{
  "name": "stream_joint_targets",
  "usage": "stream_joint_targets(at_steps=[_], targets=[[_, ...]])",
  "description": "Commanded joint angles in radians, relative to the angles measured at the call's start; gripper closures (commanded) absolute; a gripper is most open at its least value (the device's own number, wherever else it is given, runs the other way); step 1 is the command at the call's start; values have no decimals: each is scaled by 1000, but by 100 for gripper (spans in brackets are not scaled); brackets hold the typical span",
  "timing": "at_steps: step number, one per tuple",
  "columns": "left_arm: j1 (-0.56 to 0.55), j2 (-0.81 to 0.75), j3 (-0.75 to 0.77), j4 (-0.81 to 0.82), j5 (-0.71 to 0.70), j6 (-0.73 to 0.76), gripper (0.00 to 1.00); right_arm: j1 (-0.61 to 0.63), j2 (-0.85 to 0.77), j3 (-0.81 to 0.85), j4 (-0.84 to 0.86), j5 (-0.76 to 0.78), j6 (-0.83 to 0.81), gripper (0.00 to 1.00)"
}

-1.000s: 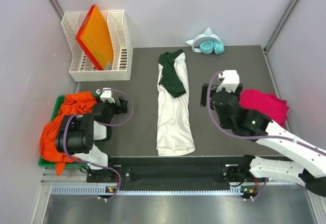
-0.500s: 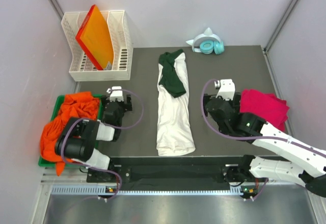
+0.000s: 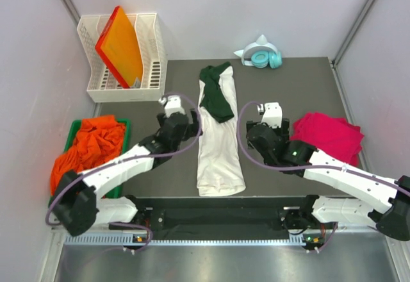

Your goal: Fold and stack the t-shirts

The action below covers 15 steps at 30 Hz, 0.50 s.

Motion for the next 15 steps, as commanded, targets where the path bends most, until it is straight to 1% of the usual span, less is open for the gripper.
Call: stream_joint_targets(at_steps=[1,2,3,4,5,6,7,8,9,10,12,13,15], targets=[[12,-121,-163,0,203,-315,1,-9,-37,-33,108,-80,-13,24],[-43,-106,-143,-60,189,-336,1,-11,-55,-60,143,-124,-25,31],[-70,-66,-94,-188,169,-339,1,-12,-61,-74,161,-152,-33,33],[-90,-46,-66,-249,154,-350,1,-20,-63,-87,174,-177,-39,35],[-130,-18,-45,-289,132,-389,1,-23,-57,-102,183,-219,-36,40],[-146,-12,-40,-356,123,-410,3,-26,-49,-107,184,-244,-30,43],[-172,-9,-46,-360,141,-419,5,-26,-26,-113,183,-264,-19,49],[-189,-13,-66,-361,141,-422,5,-26,-17,-119,184,-305,-16,59],[-207,-15,-68,-378,123,-442,2,-26,-8,-123,186,-324,-8,61],[-251,-16,-69,-425,64,-466,1,-25,3,-140,200,-344,-1,62],[-294,-24,-58,-497,-13,-552,1,-26,3,-160,218,-402,6,62],[-308,-30,-55,-539,-33,-590,1,-26,-11,-188,247,-421,15,60],[-308,-56,-72,-532,-17,-601,1,-26,-26,-217,272,-456,19,60]])
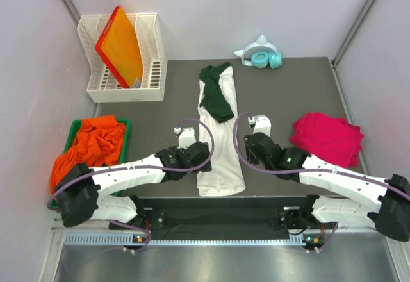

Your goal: Fold and stack the t-shirts

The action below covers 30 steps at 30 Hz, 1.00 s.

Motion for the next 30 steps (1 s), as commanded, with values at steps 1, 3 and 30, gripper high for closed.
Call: stream_joint_targets(at_steps=[1,3,30], targets=[[-20,-63,-2,-101,-62,-131,5,-7,-34,-69,115,-120,38,59],[-22,-91,-63,-19,-1,-131,43,-7,-25,-87,127,-140,52,58],[239,332,205,278,78,222,39,-300,604,325,329,-312,-53,50]])
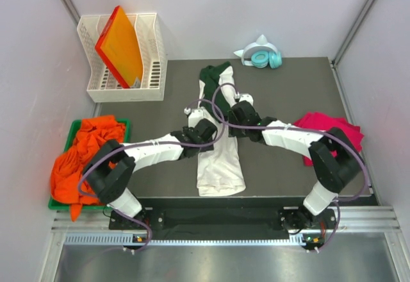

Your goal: Fold and stack the t-shirts

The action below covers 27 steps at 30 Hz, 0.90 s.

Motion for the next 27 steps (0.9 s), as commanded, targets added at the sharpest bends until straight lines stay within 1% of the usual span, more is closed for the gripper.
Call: stream_joint_targets(at_steps=[1,2,3,4,5,6,7,8,9,11,12,15,20,24,27], targets=[[120,54,27,110,76,57,42,-29,64,87,45,-33,1,53],[131,70,39,117,102,65,48,-27,77,100,42,-33,1,55],[143,102,64,118,110,83,51,-27,104,128,34,-33,1,57],[145,120,76,119,118,91,53,-27,118,140,25,-28,0,63],[147,139,90,122,136,99,56,-29,129,160,22,-25,-2,66],[147,177,113,127,150,109,65,-30,155,169,20,-25,0,69],[147,195,125,127,161,112,71,-33,166,179,12,-25,0,72],[147,212,136,127,173,113,78,-38,175,194,8,-24,0,73],[147,243,153,131,200,119,88,-41,193,202,6,-24,1,75],[148,269,171,127,227,119,95,-52,210,217,-3,-22,4,76],[148,292,187,121,239,123,100,-56,225,220,-6,-24,4,76],[150,326,213,108,247,135,100,-78,253,226,-9,-30,9,77],[167,331,214,66,228,143,100,-105,284,231,-11,-48,9,80],[170,280,181,9,184,136,100,-121,275,209,-14,-50,20,80],[173,233,139,-20,146,113,100,-130,265,199,-12,-51,26,77]])
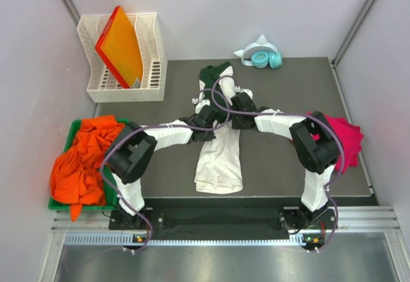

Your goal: Fold and stack the t-shirts

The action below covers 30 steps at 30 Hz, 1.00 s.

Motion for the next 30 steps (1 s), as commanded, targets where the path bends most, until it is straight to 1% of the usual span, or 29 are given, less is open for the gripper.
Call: stream_joint_targets(at_steps=[1,6,11,18,22,24,25,26,27,29,30], targets=[[12,-59,-72,-107,-58,-23,100,-29,-12,10,-10,4,13,76],[12,-118,-139,-158,-95,-94,100,-37,-7,8,-20,5,21,75],[13,-141,-204,-175,-107,-141,100,-47,-5,-12,-29,8,38,75],[27,-130,-240,-206,-116,-177,100,-64,11,-28,-52,8,56,75],[38,-135,-245,-207,-130,-172,100,-66,10,-35,-49,10,46,75],[36,-183,-247,-168,-127,-132,89,-64,-21,-42,-24,8,32,74],[36,-213,-254,-142,-125,-117,81,-64,-39,-50,-1,7,27,73],[36,-278,-269,-81,-116,-82,73,-64,-74,-48,6,8,27,72],[36,-312,-274,-57,-113,-65,56,-64,-90,-45,14,7,26,70],[36,-384,-265,-20,-112,-20,44,-63,-130,-27,25,5,15,67],[36,-400,-256,6,-110,-5,40,-61,-139,-16,27,5,12,64]])
